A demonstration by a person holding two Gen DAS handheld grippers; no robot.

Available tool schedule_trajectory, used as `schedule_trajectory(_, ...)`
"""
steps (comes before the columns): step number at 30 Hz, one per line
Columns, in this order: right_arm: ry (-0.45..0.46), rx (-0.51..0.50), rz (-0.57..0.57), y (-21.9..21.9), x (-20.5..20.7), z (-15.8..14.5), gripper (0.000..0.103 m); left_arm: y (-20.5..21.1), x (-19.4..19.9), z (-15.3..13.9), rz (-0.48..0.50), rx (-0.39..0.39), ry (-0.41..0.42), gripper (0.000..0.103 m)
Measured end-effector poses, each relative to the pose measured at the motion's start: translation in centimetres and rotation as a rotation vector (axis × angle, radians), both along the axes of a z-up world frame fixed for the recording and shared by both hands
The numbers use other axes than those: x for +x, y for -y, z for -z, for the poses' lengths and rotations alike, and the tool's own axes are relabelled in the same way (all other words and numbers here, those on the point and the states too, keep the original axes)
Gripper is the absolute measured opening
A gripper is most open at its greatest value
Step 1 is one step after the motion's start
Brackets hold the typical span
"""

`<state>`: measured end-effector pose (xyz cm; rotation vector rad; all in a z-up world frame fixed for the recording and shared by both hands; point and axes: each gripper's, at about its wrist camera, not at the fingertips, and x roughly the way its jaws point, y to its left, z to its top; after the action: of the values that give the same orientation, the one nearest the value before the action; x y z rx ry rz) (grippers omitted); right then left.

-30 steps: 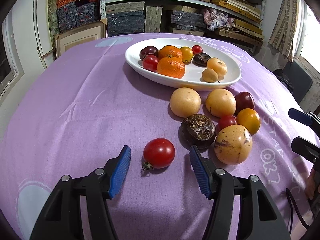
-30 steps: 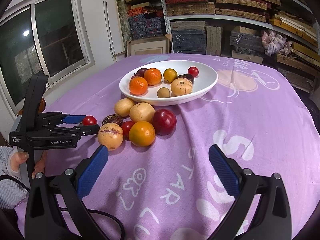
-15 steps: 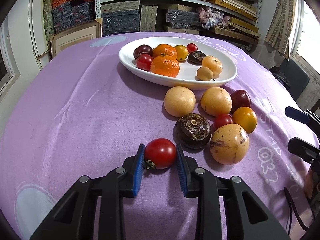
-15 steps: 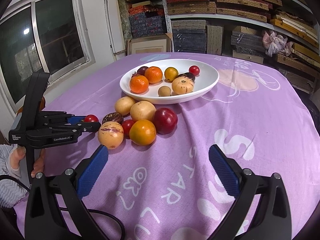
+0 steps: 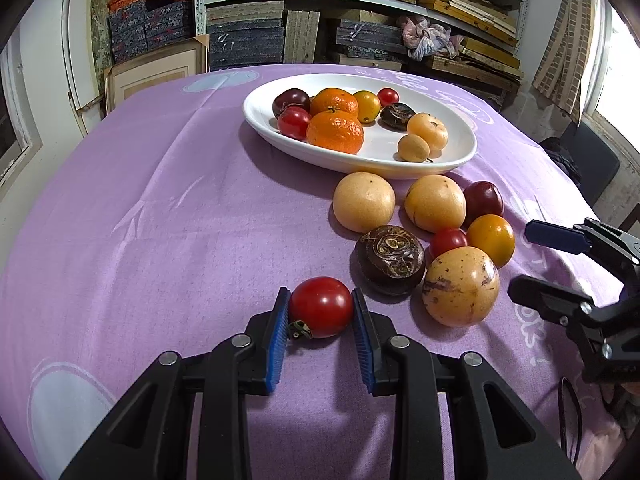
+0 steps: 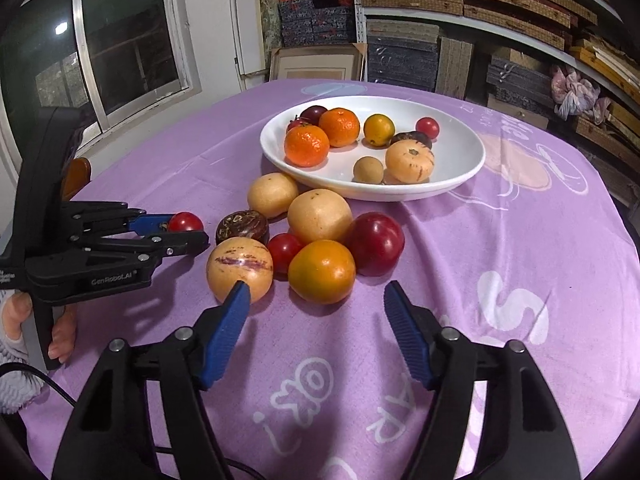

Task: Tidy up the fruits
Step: 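Carry the cherry tomato to the plate with the left tool while the right tool carries an orange tomato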

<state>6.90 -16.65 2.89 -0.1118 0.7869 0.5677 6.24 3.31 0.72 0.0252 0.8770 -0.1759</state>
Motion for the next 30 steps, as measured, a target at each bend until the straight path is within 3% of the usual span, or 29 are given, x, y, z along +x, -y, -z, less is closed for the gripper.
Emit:
schedule_trajectory(4,-0.062,0.024,0.016,0.1,1.7,0.7,0.046,0.0,0.0,0.0,0.0,0.0,0.0,0.031)
schedule_trajectory(9,-0.121,0.026,0.0,-0.7,3.0,1.4,0.046,0.0,0.0,0.0,0.0,0.0,0.0,0.031)
schedule_trajectory(12,-0.11,0.026,-0.013,-1.0,2.9,1.3,0.039,0.0,0.0,0.0,0.0,-0.001,0.0,0.031)
schedule_trajectory(15,-0.098,0.043,-0.012,-0.4,2.5,0.7,0.039,-0.2,0.0,-0.2,-0.001,-0.017,0.007,0.031)
schedule_trajectory(18,-0.063,0.102,0.026,1.6,2.4,-1.5,0.039,-0.5,0.4,-1.4,-0.008,-0.037,0.031,0.031)
schedule_trajectory(25,0.067,0.162,0.147,5.0,6.3,-8.2,0.039,1.4,6.1,-8.0,0.005,-0.05,0.121,0.031)
schedule_trajectory(30,0.054,0.187,0.199,5.1,10.6,-7.6,0.039,4.9,11.1,-7.5,0.064,-0.11,0.036,0.031)
